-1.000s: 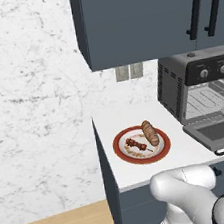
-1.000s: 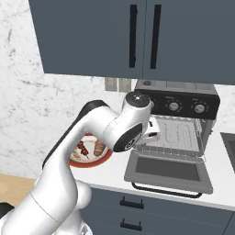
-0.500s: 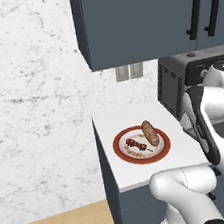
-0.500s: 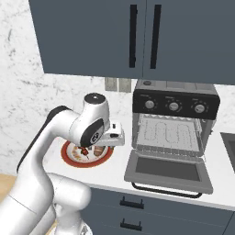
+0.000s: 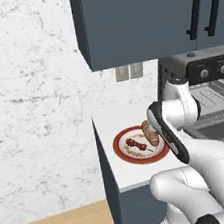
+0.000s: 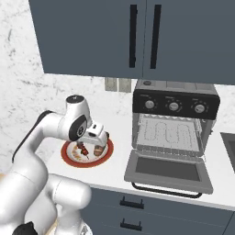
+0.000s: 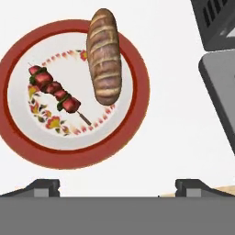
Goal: Pick up the kebab skewer and baguette bread, and place them inside the toaster oven. Close the toaster oven door and start by setting the timer.
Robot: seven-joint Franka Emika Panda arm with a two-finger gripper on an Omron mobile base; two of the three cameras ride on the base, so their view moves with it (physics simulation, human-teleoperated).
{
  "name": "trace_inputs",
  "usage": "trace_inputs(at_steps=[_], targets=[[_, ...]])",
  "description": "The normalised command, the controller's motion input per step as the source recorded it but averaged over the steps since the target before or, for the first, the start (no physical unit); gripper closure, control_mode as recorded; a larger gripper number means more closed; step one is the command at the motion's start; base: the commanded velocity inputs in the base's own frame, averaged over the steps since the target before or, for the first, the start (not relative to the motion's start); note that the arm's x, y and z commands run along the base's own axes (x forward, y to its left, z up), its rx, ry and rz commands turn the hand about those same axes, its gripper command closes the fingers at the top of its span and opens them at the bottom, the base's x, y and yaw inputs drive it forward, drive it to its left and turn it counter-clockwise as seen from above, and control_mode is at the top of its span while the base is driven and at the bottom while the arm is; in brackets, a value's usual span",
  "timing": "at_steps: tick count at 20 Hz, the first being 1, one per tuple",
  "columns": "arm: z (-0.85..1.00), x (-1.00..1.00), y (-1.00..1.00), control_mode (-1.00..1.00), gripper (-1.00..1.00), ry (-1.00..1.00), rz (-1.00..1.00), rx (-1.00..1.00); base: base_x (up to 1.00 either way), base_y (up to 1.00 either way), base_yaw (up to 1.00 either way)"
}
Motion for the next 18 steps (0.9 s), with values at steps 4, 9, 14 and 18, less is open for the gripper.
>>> trace_inputs(at_steps=[4, 9, 14, 18], targets=[[-0.43, 0.39, -0.05, -1.00, -1.00, 0.07, -0.16, 0.00, 0.00, 0.00, 0.00], [-0.42, 0.40, -0.06, -1.00, -1.00, 0.04, -0.05, 0.01, 0.00, 0.00, 0.00], [-0.33, 0.48, 0.00, -1.00, -1.00, 0.02, 0.00, 0.07, 0.00, 0.00, 0.00], [-0.31, 0.11, 0.02, -1.00, -1.00, 0.02, 0.00, 0.04, 0.00, 0.00, 0.00]])
